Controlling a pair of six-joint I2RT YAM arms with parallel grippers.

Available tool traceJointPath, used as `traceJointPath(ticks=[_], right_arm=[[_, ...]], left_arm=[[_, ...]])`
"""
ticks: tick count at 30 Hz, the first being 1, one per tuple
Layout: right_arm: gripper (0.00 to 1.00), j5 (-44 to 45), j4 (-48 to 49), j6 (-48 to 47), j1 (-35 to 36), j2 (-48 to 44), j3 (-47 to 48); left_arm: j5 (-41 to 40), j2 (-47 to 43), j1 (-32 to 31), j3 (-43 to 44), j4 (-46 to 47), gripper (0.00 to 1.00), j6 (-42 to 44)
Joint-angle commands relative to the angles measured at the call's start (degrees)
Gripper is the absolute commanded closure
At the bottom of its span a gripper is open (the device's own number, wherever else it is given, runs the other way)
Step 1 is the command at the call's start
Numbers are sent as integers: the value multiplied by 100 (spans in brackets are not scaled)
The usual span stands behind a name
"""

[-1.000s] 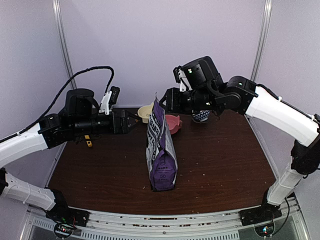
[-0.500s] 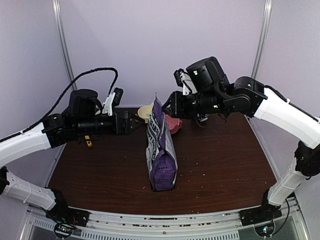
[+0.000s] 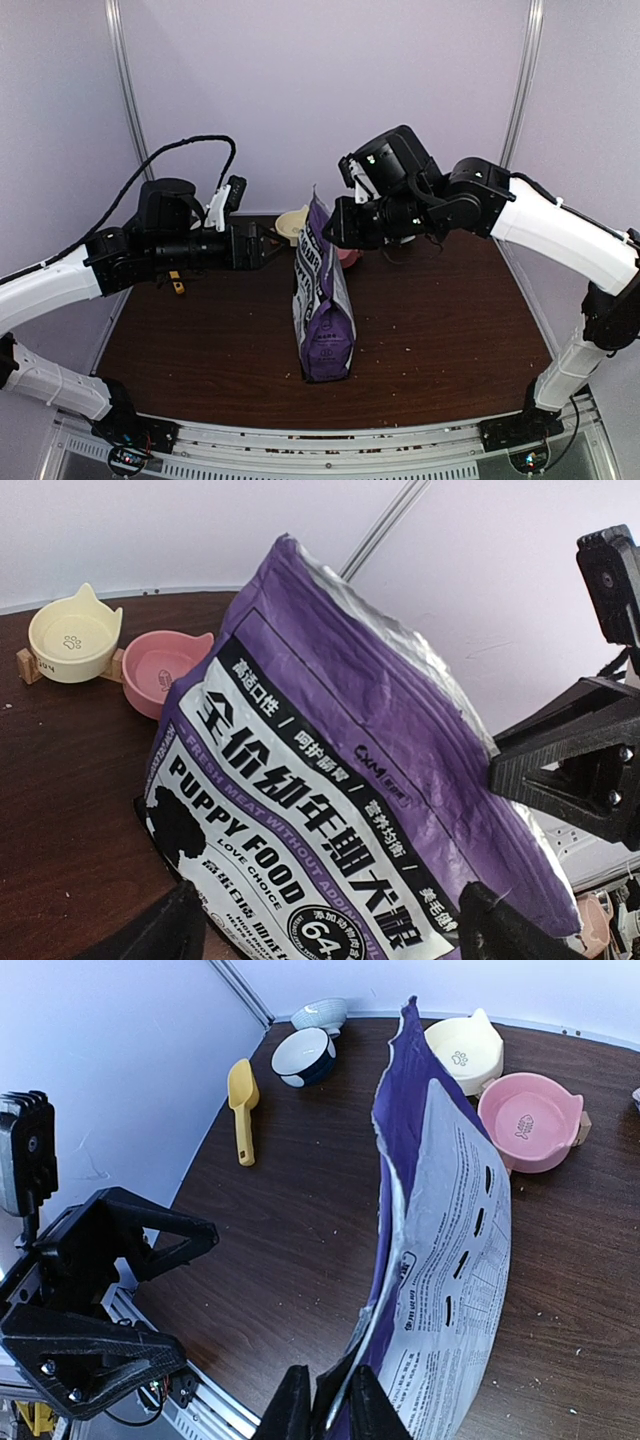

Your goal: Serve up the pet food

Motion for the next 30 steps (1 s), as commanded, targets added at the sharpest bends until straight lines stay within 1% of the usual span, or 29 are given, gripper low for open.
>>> traceJointPath(ticks=[1, 4, 11, 17, 20, 26, 28, 30], right_arm=[[84, 100, 16, 95, 32, -161, -43], [87, 116, 112, 151, 31, -257, -168], [87, 85, 265, 231, 29, -390, -289], [83, 148, 291, 234, 27, -466, -329], [82, 161, 273, 226, 22, -446, -320], [82, 203, 259, 210, 27, -403, -347], [83, 233, 207, 212, 21, -360, -342], [85, 253, 151, 223, 20, -321, -351]], left_arm=[[49, -22, 38, 94, 292, 9, -49], [48, -18, 39, 102, 292, 9, -47], [61, -21, 39, 95, 292, 9, -53], [63, -23, 39, 82, 293, 8, -58], [73, -21, 39, 86, 292, 6, -56], [73, -24, 39, 82, 305, 6, -73], [79, -28, 39, 85, 303, 6, -73], [74, -28, 39, 80, 301, 6, -73]])
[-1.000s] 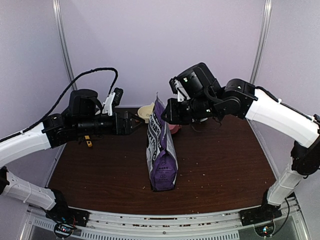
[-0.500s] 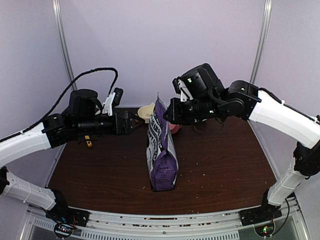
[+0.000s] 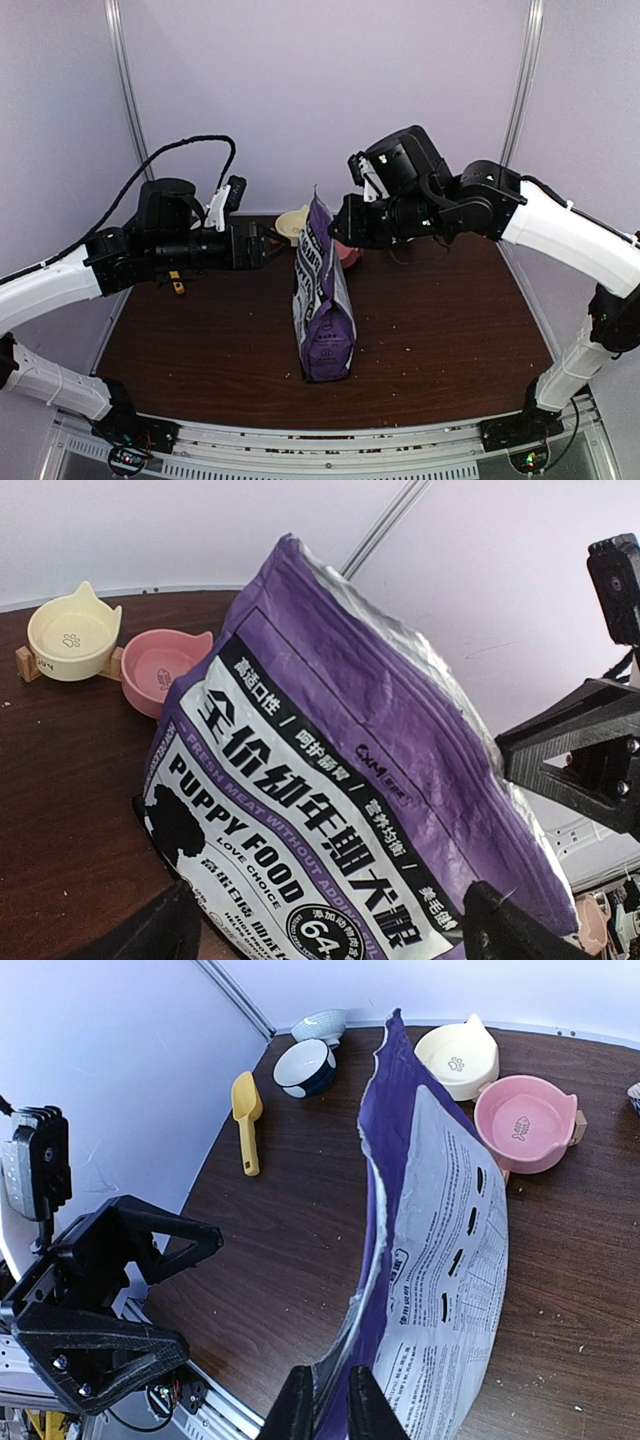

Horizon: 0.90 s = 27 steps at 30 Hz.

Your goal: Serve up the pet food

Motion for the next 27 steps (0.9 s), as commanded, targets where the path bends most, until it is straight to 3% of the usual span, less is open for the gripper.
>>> traceJointPath(ticks=[1, 20, 27], right_arm=[[86, 205, -54, 19, 24, -42, -64], [97, -328, 408, 92, 25, 256, -375], [100, -1330, 1693, 108, -21, 75, -1140]], left_arm=[[66, -37, 39, 73, 301, 6, -33], [24, -86, 39, 34, 369, 6, -56], [234, -141, 97, -107, 874, 5, -281]])
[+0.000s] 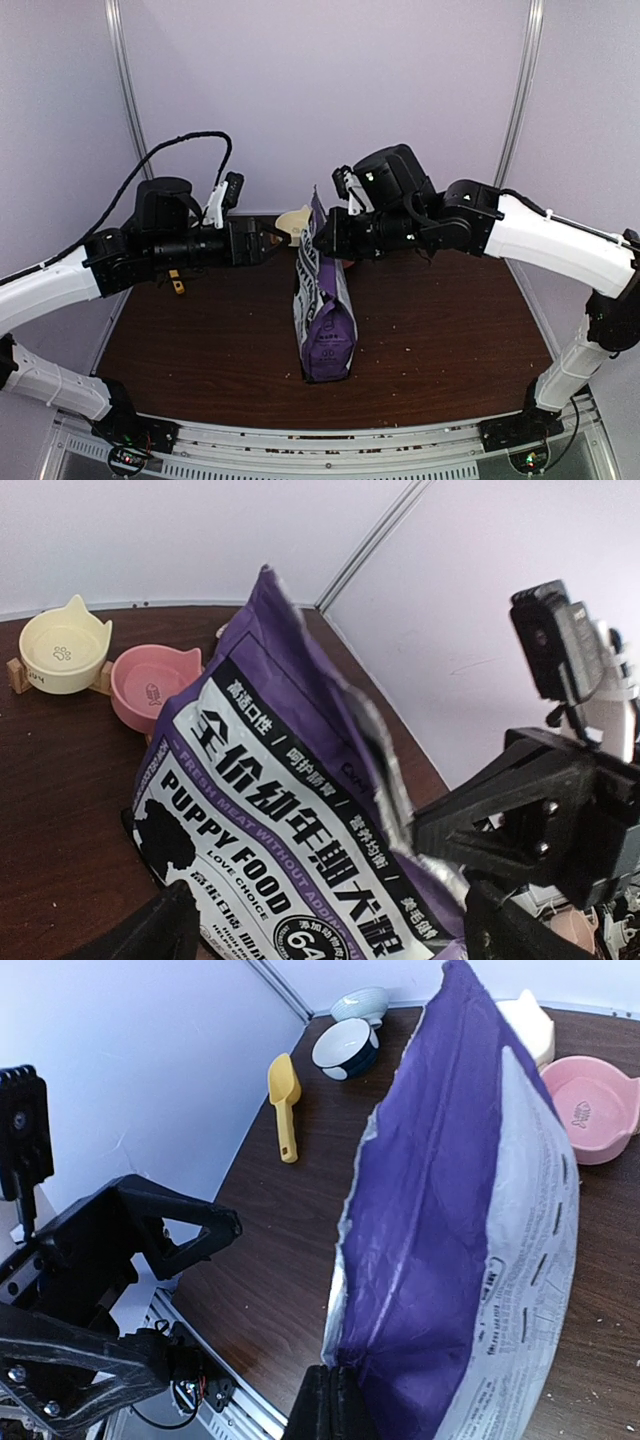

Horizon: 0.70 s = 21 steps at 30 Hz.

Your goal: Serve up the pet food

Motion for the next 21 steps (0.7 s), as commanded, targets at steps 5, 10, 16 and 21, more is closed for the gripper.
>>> traceJointPath(ticks=[5, 10, 16, 21], right_arm=[[100, -1213, 1779, 281, -82, -369, -1248], [100, -1087, 2247, 362, -103, -721, -1660], [100, -839, 2383, 237, -132, -1082, -1894], [100, -897, 2473, 227, -144, -1176, -1994]], left_arm=[[525, 40, 143, -99, 967, 5, -358], [636, 140, 166, -58, 1098, 8, -413], [682, 202, 201, -9, 1076, 7, -376], [924, 463, 203, 187, 1199, 9, -427]])
